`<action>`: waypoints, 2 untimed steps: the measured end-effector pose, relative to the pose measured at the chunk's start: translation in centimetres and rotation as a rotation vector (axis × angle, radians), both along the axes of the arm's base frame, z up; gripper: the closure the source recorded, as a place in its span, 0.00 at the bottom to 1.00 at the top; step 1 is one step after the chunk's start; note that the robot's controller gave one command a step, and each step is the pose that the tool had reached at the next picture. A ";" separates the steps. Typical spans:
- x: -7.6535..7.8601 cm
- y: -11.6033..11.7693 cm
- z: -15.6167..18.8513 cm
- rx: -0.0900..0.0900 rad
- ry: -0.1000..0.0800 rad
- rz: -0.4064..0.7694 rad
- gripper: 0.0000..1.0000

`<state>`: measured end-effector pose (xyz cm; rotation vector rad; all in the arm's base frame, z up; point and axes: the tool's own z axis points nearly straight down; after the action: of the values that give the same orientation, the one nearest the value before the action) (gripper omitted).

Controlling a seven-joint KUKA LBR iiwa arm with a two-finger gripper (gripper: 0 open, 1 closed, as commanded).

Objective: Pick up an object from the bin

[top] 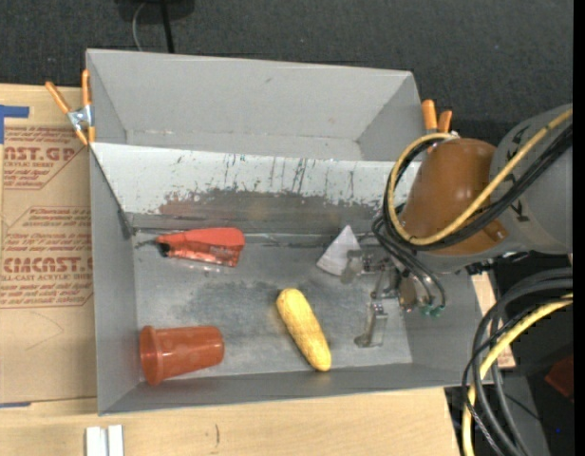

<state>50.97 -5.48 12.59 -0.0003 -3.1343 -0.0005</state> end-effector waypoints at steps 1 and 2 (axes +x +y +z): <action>0.2 0.0 0.4 -0.001 -0.007 0.001 0.00; -0.6 1.5 -1.9 -0.002 -0.012 -0.107 0.00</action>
Offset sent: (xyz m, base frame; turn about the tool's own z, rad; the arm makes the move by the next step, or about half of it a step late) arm -0.0210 0.0392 -0.0556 0.2325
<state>50.36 -4.00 10.67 -0.1689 -3.1419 0.0015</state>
